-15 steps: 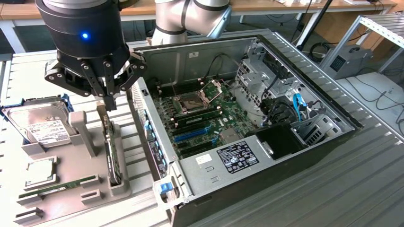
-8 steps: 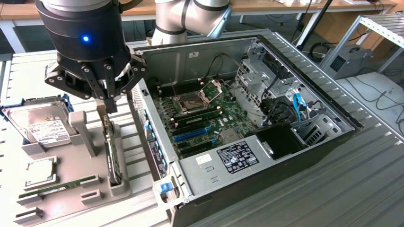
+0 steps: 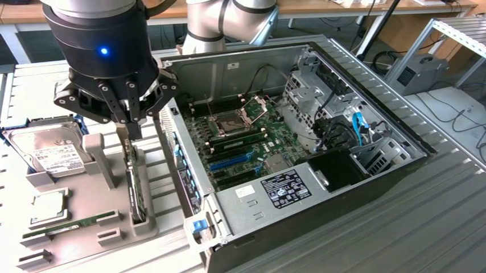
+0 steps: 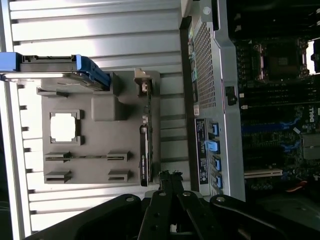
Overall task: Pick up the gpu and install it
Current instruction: 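Reach for the gpu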
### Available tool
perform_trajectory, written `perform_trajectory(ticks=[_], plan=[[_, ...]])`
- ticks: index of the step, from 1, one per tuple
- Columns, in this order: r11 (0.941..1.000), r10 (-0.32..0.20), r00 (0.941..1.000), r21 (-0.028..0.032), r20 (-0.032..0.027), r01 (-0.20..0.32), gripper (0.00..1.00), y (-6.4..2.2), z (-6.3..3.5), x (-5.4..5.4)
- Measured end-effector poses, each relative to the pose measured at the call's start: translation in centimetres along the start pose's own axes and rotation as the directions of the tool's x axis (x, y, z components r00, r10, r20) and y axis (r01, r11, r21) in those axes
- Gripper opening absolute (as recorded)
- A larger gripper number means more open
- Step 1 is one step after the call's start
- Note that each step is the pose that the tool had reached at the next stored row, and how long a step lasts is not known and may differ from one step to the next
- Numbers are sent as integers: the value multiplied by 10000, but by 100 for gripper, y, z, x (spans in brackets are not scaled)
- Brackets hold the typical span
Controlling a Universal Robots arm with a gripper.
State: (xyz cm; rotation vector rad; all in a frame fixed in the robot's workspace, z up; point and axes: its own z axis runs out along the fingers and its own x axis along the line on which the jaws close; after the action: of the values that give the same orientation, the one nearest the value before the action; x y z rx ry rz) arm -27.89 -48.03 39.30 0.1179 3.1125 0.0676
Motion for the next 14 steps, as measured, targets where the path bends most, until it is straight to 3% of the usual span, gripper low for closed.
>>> perform_trajectory(ticks=[14], plan=[[10000, 1, 10000, -1, 0, -1, 11, -120, -4, -9]])
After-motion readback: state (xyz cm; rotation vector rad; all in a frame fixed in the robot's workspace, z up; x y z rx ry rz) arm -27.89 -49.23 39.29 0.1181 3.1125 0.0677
